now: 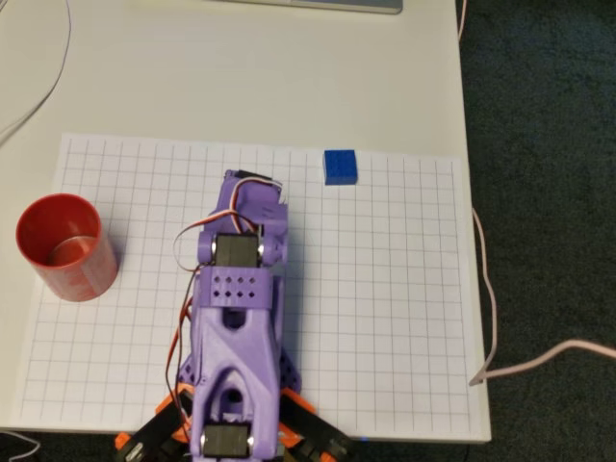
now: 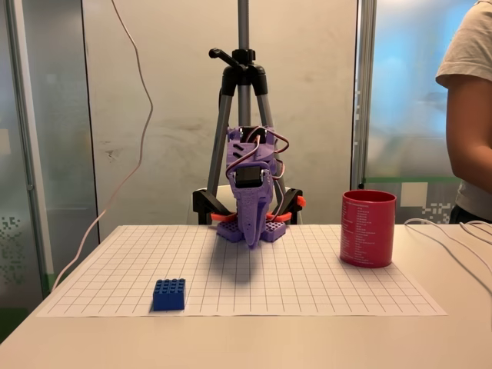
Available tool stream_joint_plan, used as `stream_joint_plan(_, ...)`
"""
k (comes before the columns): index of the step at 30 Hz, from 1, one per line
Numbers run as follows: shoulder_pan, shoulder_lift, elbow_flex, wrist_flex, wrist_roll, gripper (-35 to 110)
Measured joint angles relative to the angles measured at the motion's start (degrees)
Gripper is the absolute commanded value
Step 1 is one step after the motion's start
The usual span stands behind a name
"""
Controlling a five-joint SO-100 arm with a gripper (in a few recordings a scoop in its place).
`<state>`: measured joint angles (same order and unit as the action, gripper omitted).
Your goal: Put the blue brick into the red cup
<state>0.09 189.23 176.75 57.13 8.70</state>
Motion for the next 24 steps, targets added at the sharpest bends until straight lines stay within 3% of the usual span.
stream_joint_plan(24,-1.6,0.0,0.0,0.9,3.1,0)
